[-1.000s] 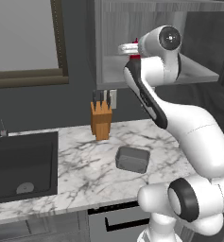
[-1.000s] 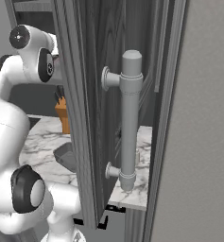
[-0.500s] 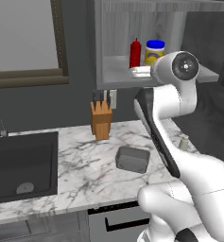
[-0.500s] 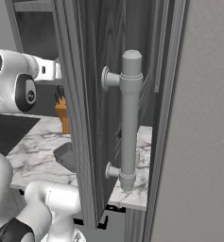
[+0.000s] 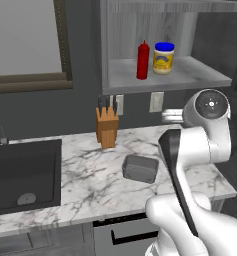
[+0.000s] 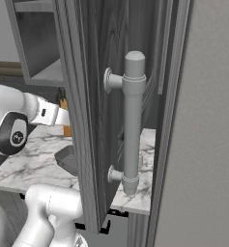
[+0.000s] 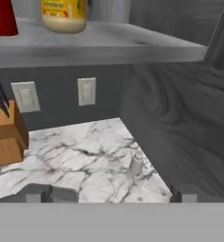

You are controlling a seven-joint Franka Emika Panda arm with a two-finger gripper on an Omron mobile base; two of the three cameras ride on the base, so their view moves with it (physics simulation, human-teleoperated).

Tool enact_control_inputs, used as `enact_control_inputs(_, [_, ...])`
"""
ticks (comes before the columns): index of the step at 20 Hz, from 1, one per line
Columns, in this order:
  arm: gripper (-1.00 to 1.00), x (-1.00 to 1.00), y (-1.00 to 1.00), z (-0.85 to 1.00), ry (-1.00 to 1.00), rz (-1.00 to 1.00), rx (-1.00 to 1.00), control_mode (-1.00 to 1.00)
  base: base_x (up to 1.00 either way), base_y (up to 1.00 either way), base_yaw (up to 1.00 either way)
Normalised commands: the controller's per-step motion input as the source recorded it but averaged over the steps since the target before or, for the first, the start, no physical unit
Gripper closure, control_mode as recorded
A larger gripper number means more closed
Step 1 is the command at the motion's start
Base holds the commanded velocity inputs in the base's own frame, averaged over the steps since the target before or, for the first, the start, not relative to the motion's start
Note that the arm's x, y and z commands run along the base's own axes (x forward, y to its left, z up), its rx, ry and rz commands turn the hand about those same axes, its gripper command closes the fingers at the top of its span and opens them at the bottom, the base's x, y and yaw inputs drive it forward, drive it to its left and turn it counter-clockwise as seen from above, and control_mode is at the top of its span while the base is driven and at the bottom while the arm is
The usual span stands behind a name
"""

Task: There are various items on the counter. Only move the condiments/shakers into the cabinet.

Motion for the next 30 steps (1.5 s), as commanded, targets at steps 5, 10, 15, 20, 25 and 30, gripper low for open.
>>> enact_control_inputs(5, [-1.0, -0.39, -0.77, -0.75, 0.37, -0.23, 0.01, -1.0, 0.0, 0.0, 0.0])
enact_control_inputs(10, [-1.0, 0.04, -0.64, -0.08, 0.07, 0.0, 0.05, -1.0, 0.0, 0.0, 0.0])
enact_control_inputs(15, [-1.0, 0.01, -0.57, 0.0, 0.0, 0.07, 0.11, -1.0, 0.0, 0.0, 0.0])
enact_control_inputs(20, [-1.0, 0.15, -0.22, -0.15, 0.0, 0.01, 0.11, -1.0, 0.0, 0.0, 0.0])
enact_control_inputs(25, [-1.0, 0.26, -0.02, -0.16, 0.0, 0.0, 0.15, -1.0, 0.0, 0.0, 0.0])
enact_control_inputs(30, [-1.0, 0.29, 0.0, -0.15, 0.0, 0.0, 0.09, -1.0, 0.0, 0.0, 0.0])
